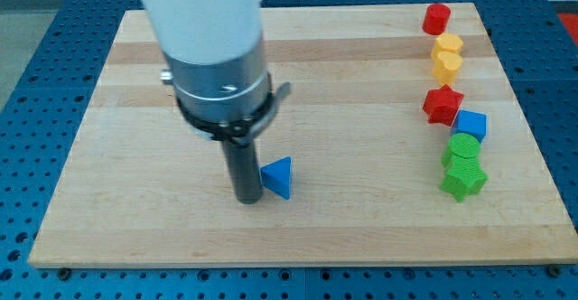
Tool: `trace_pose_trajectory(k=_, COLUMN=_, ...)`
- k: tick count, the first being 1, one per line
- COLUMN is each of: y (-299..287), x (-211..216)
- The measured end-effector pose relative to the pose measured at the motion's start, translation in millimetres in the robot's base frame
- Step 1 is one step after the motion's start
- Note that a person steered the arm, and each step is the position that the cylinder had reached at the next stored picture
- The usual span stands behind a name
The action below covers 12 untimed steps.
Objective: Push blue triangle towards right
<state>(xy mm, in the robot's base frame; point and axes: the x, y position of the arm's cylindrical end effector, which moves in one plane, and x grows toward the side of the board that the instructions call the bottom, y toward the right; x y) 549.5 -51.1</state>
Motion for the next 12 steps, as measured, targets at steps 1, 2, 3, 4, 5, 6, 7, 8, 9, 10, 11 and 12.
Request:
trace_pose_trajectory(k=1, y=61, x=-14)
trace_pose_trajectory(k=2, y=119, x=-32)
trace_pose_trajectory(k=3, y=148, x=-38)
trace_pose_trajectory(k=4, y=145, x=-31)
trace_pose_trajectory(k=5, y=117, x=-8)
trace_pose_trajectory(k=6, y=78, x=21)
trace_pose_trajectory(k=7, y=22, x=55)
trace_pose_trajectory(k=8, y=-21, x=69)
trace_pose_trajectory(k=9, y=-64, x=13)
trace_pose_trajectory(k=10, y=-65, x=11)
trace_pose_trajectory(k=11, y=-33, x=-29)
trace_pose_trajectory(k=12, y=-11, x=-38)
